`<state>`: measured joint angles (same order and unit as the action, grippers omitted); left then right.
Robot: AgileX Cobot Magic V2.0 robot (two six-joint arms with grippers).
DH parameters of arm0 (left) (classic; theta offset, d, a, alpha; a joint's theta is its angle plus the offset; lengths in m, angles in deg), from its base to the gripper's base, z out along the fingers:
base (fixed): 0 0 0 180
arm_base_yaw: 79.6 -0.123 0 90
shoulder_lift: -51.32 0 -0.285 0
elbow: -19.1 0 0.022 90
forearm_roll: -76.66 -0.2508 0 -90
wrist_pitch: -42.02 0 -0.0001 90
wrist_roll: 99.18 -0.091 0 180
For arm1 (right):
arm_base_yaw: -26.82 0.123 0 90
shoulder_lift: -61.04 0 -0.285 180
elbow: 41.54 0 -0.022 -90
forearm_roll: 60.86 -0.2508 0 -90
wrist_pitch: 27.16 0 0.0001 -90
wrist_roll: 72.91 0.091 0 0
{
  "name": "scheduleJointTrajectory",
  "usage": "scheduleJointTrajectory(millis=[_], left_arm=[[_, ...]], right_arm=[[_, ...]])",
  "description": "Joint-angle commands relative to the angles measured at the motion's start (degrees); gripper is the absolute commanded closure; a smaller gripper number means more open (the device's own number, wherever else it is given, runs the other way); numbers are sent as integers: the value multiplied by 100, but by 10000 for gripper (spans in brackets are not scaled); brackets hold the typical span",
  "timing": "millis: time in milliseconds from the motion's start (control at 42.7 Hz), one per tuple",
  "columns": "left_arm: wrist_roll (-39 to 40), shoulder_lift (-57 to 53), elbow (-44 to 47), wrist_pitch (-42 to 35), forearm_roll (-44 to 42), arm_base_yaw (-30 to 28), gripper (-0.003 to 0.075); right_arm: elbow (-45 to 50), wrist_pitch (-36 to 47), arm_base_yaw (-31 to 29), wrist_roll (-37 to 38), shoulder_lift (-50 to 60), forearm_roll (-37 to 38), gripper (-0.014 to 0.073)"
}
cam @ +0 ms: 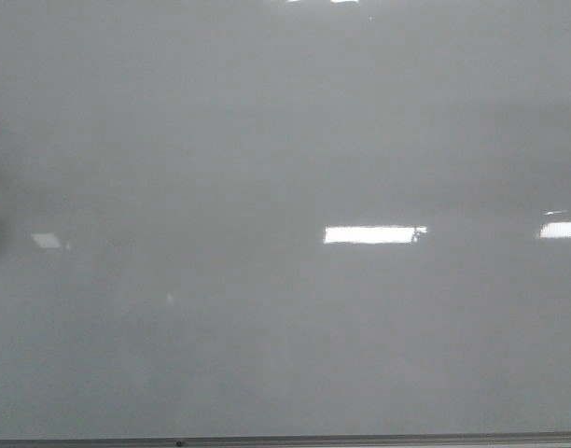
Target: Write number 7 on whiteboard
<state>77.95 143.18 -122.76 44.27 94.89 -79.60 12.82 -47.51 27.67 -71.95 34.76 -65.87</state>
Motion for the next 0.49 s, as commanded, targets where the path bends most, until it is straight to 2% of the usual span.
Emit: scheduleJointTrajectory(millis=[0,94,211,375,468], left_arm=[[9,-150,-185,-363,19,-9,547],[9,-177,-185,-277,19,-9,650],[9,-426,-185,17,19,-9,729],[-13,-1110,-249,912,-62,3,741],[-13,-1484,-355,1524,-382,77,741]], right_arm=[[-212,457,0,-31,-92,-28,75],[-212,457,0,-31,-92,-28,75],[-212,457,0,-31,-92,-28,75],[-212,450,0,-31,-92,-28,75],[-218,361,19,-31,-92,-28,75]])
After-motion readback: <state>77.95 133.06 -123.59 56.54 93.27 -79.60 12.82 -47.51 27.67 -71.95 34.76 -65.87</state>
